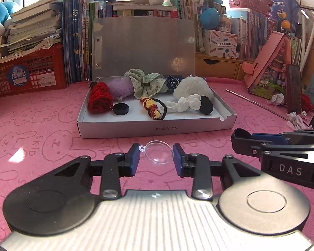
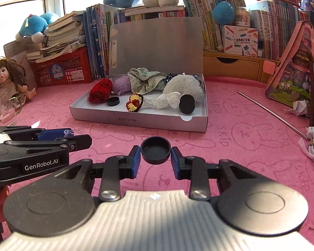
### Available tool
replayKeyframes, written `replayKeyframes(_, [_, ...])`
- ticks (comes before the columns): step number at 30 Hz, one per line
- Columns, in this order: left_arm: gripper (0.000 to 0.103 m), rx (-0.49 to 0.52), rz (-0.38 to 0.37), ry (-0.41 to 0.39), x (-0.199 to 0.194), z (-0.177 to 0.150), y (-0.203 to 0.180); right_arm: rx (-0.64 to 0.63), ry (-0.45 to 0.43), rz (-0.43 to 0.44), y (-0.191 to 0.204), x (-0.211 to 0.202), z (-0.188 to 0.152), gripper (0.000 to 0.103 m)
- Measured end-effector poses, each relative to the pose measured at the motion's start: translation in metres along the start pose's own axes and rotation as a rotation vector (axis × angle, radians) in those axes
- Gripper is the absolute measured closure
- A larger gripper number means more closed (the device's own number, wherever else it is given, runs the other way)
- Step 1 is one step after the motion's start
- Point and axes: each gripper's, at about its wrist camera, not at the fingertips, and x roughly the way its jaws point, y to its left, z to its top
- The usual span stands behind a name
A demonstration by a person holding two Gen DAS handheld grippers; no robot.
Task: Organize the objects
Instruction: 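Carry the clear lid with the left tool while the right tool carries the black cap toward the box, then lower the clear lid into the box and open the left tool while the right tool releases the black cap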
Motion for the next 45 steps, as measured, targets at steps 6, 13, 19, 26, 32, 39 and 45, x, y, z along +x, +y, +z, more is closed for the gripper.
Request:
replayKeyframes(6, [0.064, -0.007, 0.033, -0.048, 0.036, 0.037, 0.013, 0.025, -0.01, -0.015, -0.006, 0.036, 0.035, 0.066])
replayKeyframes(13, [0.063, -0.019, 0.065, -0.038, 0.084, 0.065, 0.027, 0.075, 0.011, -0.027, -0.015, 0.083, 0.067, 0.066])
replayKeyframes(19, [0.063, -0.045, 0.089, -0.002, 0.113, 0.067, 0.038, 0.119, 0.048, -0.043, -0.022, 0.118, 0.074, 0.066])
replayKeyframes(26, [0.063, -0.068, 0.1, 0.033, 0.137, 0.064, 0.044, 0.078, 0.059, -0.06, -0.015, 0.138, 0.076, 0.066])
replayKeyframes(32, [0.063, -0.071, 0.103, 0.049, 0.145, 0.059, 0.045, 0.06, 0.065, -0.068, -0.011, 0.147, 0.073, 0.062])
replayKeyframes(39, [0.034, -0.086, 0.075, 0.029, 0.131, 0.063, 0.047, 0.041, 0.035, -0.071, -0.008, 0.135, 0.073, 0.047])
replayKeyframes(45, [0.02, -0.059, 0.072, 0.007, 0.103, 0.063, 0.043, 0.021, 0.005, -0.09, -0.006, 0.112, 0.07, 0.042])
